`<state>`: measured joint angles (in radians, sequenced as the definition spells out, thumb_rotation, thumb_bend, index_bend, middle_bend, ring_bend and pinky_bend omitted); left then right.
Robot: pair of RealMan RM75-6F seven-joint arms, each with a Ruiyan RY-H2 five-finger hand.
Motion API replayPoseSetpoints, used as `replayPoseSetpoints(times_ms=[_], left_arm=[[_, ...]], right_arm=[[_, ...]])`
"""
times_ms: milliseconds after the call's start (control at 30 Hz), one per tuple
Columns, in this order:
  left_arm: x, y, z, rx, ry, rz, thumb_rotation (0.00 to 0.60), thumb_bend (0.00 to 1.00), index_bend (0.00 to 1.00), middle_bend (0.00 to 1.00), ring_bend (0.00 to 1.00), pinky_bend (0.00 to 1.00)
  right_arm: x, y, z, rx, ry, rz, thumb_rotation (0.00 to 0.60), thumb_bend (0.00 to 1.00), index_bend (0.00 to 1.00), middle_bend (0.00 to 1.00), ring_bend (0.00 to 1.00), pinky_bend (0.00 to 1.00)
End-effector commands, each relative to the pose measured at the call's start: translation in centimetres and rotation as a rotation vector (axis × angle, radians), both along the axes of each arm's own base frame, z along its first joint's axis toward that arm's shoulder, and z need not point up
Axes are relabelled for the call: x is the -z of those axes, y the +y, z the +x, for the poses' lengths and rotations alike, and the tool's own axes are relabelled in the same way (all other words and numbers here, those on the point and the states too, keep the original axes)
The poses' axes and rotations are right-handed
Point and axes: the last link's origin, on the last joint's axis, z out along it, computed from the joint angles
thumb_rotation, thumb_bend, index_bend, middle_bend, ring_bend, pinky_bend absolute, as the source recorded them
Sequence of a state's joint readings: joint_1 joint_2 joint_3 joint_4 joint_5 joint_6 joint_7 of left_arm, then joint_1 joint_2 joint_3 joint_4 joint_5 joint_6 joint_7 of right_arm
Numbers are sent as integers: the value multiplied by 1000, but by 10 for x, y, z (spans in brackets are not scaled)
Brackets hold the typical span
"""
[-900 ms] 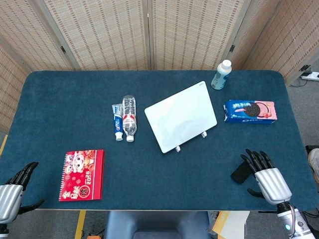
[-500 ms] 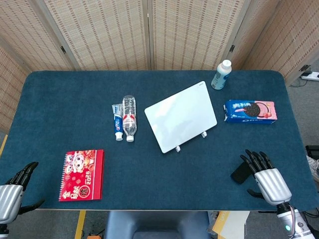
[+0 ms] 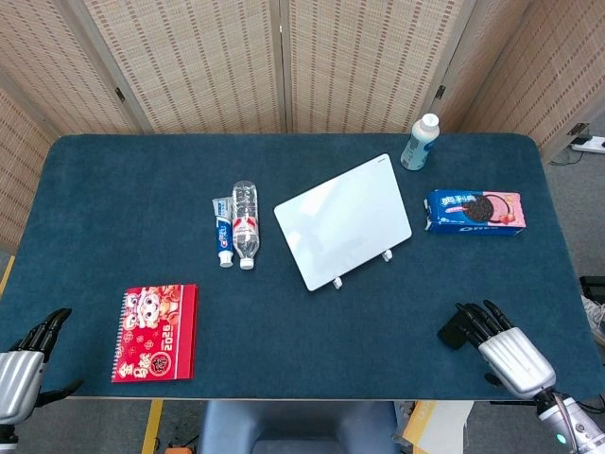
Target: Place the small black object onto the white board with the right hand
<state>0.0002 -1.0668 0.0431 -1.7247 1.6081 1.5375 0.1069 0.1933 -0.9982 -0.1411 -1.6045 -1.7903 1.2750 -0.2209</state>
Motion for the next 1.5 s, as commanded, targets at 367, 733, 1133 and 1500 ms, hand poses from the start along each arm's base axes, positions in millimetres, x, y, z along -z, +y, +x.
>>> replayPoseSetpoints(times_ms=[367, 733, 1133, 1500], left_arm=[[11, 3, -2, -20, 30, -19, 600, 54, 0, 144, 242, 448], [4, -1, -1, -13, 15, -2, 600, 53, 0, 144, 242, 448], [2, -2, 0, -12, 8, 4, 600, 53, 0, 144, 242, 448], [-3, -3, 0, -10, -4, 17, 600, 53, 0, 144, 242, 448]], right_arm=[[4, -18, -44, -68, 220, -67, 600, 116, 257, 0, 0, 0], [27, -43, -44, -70, 243, -24, 600, 115, 283, 0, 0, 0], [45, -64, -40, -49, 276, 24, 600, 116, 284, 0, 0, 0], [57, -75, -34, -45, 290, 51, 600, 116, 283, 0, 0, 0]])
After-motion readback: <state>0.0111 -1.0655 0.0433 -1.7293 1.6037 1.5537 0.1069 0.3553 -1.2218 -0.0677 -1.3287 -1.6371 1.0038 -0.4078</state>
